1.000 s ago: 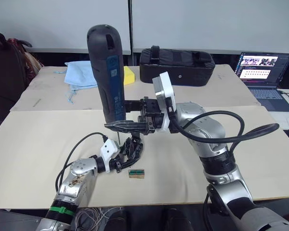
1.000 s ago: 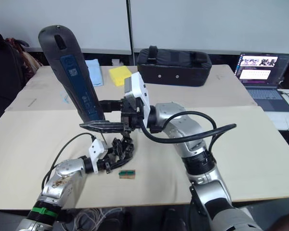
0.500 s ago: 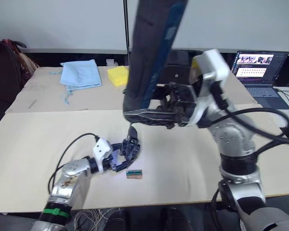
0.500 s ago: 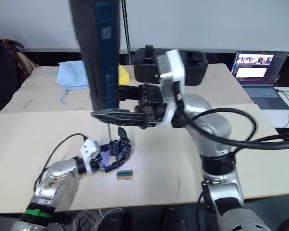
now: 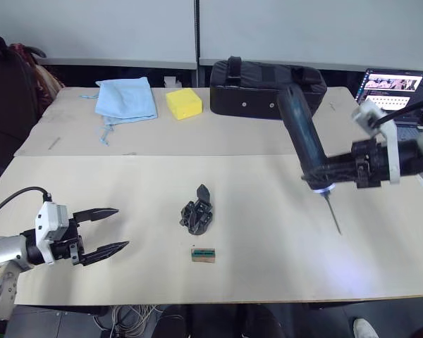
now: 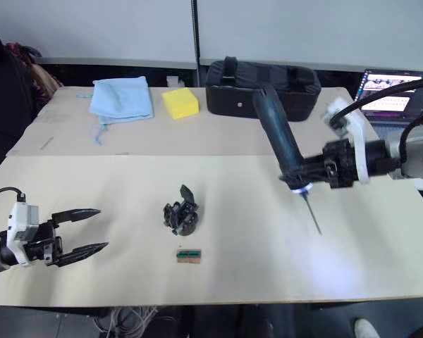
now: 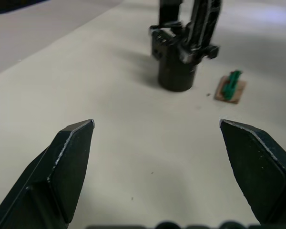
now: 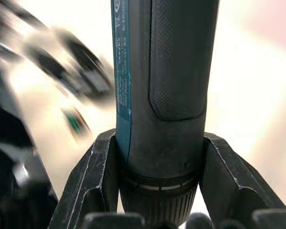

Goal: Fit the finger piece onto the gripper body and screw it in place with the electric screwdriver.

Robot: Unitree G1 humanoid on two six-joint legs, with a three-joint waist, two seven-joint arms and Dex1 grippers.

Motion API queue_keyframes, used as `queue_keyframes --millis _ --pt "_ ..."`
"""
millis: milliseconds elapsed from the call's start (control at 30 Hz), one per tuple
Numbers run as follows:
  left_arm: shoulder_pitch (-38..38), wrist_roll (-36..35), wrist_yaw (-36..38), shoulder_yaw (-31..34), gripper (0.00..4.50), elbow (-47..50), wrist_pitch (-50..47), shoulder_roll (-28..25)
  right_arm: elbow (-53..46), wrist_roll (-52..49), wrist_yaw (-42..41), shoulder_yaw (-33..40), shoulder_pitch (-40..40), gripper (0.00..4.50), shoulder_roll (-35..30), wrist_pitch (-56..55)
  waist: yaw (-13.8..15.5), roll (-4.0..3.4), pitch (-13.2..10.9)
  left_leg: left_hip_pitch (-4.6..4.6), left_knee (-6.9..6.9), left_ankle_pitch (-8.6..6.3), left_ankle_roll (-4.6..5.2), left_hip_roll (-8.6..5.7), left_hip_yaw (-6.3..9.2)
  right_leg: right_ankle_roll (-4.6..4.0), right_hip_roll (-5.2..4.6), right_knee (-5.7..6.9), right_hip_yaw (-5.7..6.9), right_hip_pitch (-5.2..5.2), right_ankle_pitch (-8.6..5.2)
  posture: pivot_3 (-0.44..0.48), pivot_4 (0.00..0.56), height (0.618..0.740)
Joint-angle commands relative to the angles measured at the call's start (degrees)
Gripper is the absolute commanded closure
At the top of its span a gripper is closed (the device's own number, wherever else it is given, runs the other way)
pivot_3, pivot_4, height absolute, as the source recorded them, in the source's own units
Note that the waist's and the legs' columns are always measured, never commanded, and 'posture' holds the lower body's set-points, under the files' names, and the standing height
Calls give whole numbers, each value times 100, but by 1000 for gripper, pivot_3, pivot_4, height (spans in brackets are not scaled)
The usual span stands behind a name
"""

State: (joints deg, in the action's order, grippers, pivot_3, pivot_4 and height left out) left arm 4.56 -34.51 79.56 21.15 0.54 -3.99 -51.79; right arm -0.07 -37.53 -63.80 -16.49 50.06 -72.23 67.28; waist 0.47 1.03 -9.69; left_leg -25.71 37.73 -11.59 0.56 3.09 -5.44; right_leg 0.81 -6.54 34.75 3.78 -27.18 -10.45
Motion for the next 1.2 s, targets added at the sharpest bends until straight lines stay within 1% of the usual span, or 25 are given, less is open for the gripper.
queue_keyframes --millis 33,100,167,233,433,533,600,633,667,733,767,867,933,1000,1033,1067,1133,1200 --pt "-41 -190 276 122 24 176 -124 -164 499 1240 -446 -931 217 2575 -139 -388 -20 -5 -5 -4 0 1 4 -2 -2 3 0 0 -3 -5 1 0 150 740" --pt "-178 -130 217 86 24 75 -172 -181 894 1668 -656 -1324 264 2575 46 -535 -38 -13 -12 -12 0 21 37 -4 -6 16 2 7 -4 -14 7 0 150 740" --pt "-296 -79 136 65 24 26 -227 -166 1268 2011 -774 -1541 331 2575 283 -683 -57 -14 -21 -13 2 22 38 0 -20 42 13 19 2 -15 22 0 150 740" --pt "-379 -39 82 38 24 25 -271 -136 1633 2271 -877 -1690 374 2575 517 -745 -75 -16 -23 -12 3 23 38 8 -26 46 24 25 3 -16 26 0 150 740" --pt "-527 2 -51 56 24 51 -277 -37 2428 2922 -1115 -1786 313 2575 861 -1143 -72 -17 -24 -12 14 25 35 10 -34 50 26 26 2 -9 30 0 150 740" --pt "-536 15 -88 59 24 58 -320 -38 2769 3123 -1187 -1690 329 2575 964 -1291 -60 -17 -24 -9 16 25 35 5 -35 51 23 26 2 -2 31 0 150 740" --pt "-545 11 -131 64 0 48 -387 -50 2902 3210 -1204 -1573 355 1554 983 -1393 -59 -16 -23 -3 19 25 35 6 -35 52 23 26 2 6 32 0 150 740" --pt "-549 -4 -141 64 0 46 -437 -58 2942 3244 -1215 -1521 366 1306 994 -1425 -56 -16 -23 0 20 26 35 5 -35 53 22 27 2 9 32 0 150 740" --pt "-557 -14 -150 80 0 42 -474 -66 2945 3246 -1290 -1460 380 904 962 -1419 -50 -16 -23 3 22 26 34 5 -35 54 22 28 2 12 34 0 150 740" --pt "-559 -2 -183 123 0 0 -550 -99 2962 3206 -1450 -1258 410 194 866 -1396 -48 -17 -24 7 22 28 33 5 -35 53 22 29 2 15 35 0 150 740" --pt "-555 3 -198 144 0 -14 -579 -106 2969 3206 -1506 -1181 414 46 833 -1387 -49 -17 -24 10 22 28 32 6 -35 53 22 32 1 15 35 0 150 740" --pt "-454 176 -372 262 0 -236 -716 -240 2851 3154 -1723 -734 326 46 406 -1746 -45 -20 -25 13 22 29 32 7 -35 52 23 38 1 14 36 0 150 740" --pt "-362 369 -500 361 0 -391 -629 -329 2770 2935 -1857 -209 207 46 188 -2290 -40 -21 -25 13 22 28 32 7 -35 53 23 38 2 14 35 0 150 740" --pt "-250 589 -544 475 0 -588 -321 -380 2625 2535 -2162 494 -99 46 56 -3256 -41 -18 -24 13 21 28 31 8 -37 53 24 35 1 14 34 0 150 740" --pt "-184 716 -564 514 0 -693 -157 -398 2525 2307 -2392 855 -316 46 35 -3797 -41 -17 -23 14 21 28 31 10 -38 53 25 33 2 15 34 0 150 740" --pt "-154 862 -544 552 0 -841 219 -371 2405 2181 -2539 1162 -593 46 -4 -4349 -52 -17 -23 16 20 27 30 12 -40 54 27 29 3 18 34 0 150 740" --pt "-75 1027 -522 648 0 -1082 773 -316 2046 1954 -2464 1774 -1177 46 148 -5087 -59 -14 -22 32 19 27 30 20 -51 54 30 29 1 31 34 0 150 740" --pt "-45 1053 -501 686 0 -1226 976 -316 1676 1727 -2289 2231 -1584 46 435 -5478 -64 -14 -22 49 19 27 28 28 -57 54 33 29 3 47 35 0 150 740"
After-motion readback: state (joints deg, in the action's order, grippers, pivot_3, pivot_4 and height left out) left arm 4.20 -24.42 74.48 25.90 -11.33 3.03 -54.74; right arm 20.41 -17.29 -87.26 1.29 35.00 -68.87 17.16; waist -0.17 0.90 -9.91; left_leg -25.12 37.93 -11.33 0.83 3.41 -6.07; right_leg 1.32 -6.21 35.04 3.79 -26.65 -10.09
